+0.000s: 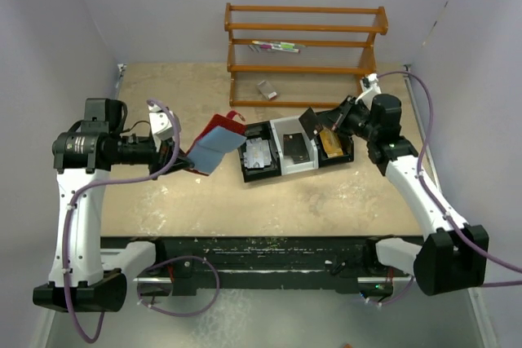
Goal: Take the credit cards out of the card holder
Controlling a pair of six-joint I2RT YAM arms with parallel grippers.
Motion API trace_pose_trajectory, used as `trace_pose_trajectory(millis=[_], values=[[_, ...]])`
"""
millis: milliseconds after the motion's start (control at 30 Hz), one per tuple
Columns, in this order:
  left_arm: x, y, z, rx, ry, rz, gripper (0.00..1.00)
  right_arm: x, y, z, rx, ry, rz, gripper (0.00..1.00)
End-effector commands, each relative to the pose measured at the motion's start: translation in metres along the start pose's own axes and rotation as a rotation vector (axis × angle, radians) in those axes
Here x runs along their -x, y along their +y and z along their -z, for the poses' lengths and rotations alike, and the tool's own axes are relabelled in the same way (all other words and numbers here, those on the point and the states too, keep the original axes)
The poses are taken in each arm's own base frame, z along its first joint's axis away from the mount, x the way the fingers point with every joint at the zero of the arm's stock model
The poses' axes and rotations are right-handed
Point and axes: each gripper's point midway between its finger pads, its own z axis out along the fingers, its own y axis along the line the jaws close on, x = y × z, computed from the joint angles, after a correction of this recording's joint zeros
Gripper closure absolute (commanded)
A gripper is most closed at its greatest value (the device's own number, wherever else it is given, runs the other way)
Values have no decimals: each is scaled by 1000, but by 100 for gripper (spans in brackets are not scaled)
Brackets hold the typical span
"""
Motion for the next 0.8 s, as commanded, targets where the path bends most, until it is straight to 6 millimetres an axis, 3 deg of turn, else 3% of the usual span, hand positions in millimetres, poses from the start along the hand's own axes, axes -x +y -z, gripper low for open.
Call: trace_pose_trajectory(millis=[0, 167, 300, 400, 567, 767], values=[[17, -13, 5, -7, -74, -208, 100, 18, -34, -16, -131, -107, 52, 100], [18, 5, 11, 110, -52, -284, 100, 5, -61, -35, -192, -100, 14, 100], [17, 17, 12, 173, -41, -273, 100, -14, -64, -54, -210, -76, 9, 100], [8, 39, 13, 257, 2, -238, 100, -24, -63, -68, -229, -77, 5, 100], [-33, 90, 23, 468, 168, -164, 100, -31, -62, -78, -240, -96, -8, 100], [-82, 90, 14, 384, 338, 1, 95, -48, -62, -90, -248, -79, -22, 100]])
